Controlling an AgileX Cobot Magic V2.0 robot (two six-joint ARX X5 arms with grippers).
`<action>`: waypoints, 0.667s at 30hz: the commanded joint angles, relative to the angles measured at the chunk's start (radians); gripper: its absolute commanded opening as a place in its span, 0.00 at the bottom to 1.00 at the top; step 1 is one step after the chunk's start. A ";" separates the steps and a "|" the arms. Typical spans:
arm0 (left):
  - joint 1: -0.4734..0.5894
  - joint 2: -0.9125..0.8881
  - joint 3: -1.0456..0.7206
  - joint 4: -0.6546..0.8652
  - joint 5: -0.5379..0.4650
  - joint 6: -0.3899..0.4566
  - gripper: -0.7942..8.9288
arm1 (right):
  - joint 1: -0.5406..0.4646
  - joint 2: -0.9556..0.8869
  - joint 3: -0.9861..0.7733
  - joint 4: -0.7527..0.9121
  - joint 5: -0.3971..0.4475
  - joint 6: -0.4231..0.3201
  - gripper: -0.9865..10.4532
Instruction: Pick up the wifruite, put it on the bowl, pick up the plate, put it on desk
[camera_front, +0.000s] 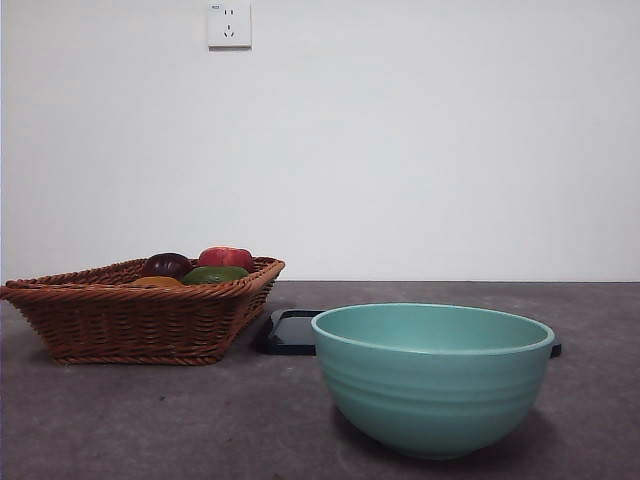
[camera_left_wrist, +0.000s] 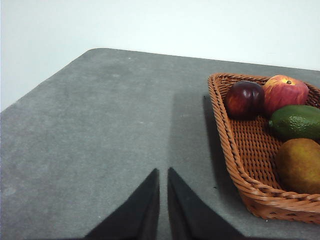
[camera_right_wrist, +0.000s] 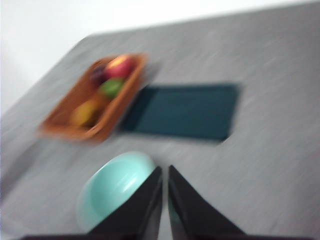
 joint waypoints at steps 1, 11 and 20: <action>0.001 -0.002 -0.021 -0.008 -0.001 0.000 0.11 | -0.100 -0.021 -0.161 0.303 0.022 -0.120 0.10; 0.001 -0.002 -0.021 -0.008 -0.001 0.000 0.11 | -0.347 -0.032 -0.633 0.866 0.105 -0.273 0.10; 0.001 -0.002 -0.021 -0.008 -0.001 0.000 0.11 | -0.370 -0.132 -0.772 0.873 0.153 -0.282 0.10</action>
